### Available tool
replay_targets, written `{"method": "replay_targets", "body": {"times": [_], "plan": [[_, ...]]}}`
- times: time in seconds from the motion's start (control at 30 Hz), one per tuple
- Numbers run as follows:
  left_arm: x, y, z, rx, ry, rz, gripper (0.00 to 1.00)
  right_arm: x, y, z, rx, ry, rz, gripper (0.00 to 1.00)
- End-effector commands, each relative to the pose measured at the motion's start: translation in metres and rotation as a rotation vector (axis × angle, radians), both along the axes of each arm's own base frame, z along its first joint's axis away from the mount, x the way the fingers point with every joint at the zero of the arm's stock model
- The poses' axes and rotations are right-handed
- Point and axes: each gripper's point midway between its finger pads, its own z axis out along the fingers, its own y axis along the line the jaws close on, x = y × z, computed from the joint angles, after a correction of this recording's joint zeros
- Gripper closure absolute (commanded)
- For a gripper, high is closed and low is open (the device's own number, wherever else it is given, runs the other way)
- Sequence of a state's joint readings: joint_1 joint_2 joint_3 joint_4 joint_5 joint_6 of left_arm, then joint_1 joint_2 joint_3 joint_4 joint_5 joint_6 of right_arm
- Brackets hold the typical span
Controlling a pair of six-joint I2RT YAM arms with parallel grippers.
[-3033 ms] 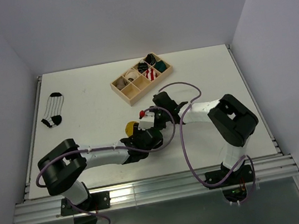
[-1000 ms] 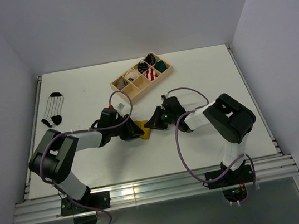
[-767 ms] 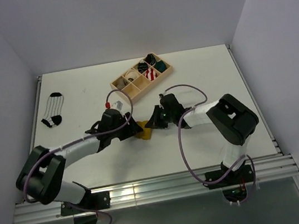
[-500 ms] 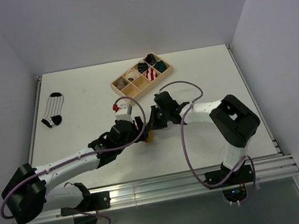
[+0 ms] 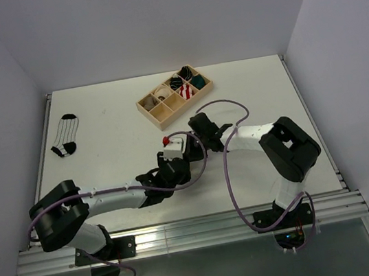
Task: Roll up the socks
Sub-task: Roll the sock at the center of the board.
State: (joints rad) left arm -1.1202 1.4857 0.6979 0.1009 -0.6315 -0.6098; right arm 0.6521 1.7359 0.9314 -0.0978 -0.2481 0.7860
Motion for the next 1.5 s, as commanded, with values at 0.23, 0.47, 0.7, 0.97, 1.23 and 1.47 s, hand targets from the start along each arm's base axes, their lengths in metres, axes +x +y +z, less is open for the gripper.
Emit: {"method": "replay_targets", "body": {"times": [0.23, 0.47, 0.7, 0.97, 1.23, 1.47], "plan": [[0.008, -0.031, 0.005, -0.010, -0.029, -0.015, 0.39, 0.002, 0.002, 0.002, -0.018, -0.008, 0.007, 1.00], [0.006, -0.027, -0.027, 0.047, 0.037, 0.035, 0.48, 0.001, 0.004, 0.000, -0.008, -0.001, 0.012, 0.99], [0.001, -0.017, -0.040, 0.022, 0.098, 0.066, 0.97, -0.009, 0.021, 0.008, 0.160, 0.011, 0.048, 0.91], [0.005, -0.010, -0.025, -0.191, 0.194, 0.018, 0.99, 0.002, 0.022, 0.043, 0.348, -0.135, 0.016, 0.60], [-0.002, -0.001, -0.019, -0.486, 0.361, -0.057, 0.99, 0.010, 0.010, 0.061, 0.410, -0.236, -0.056, 0.33], [0.009, 0.021, -0.021, -0.667, 0.449, -0.014, 0.99, 0.011, 0.017, 0.049, 0.419, -0.203, -0.051, 0.33]]}}
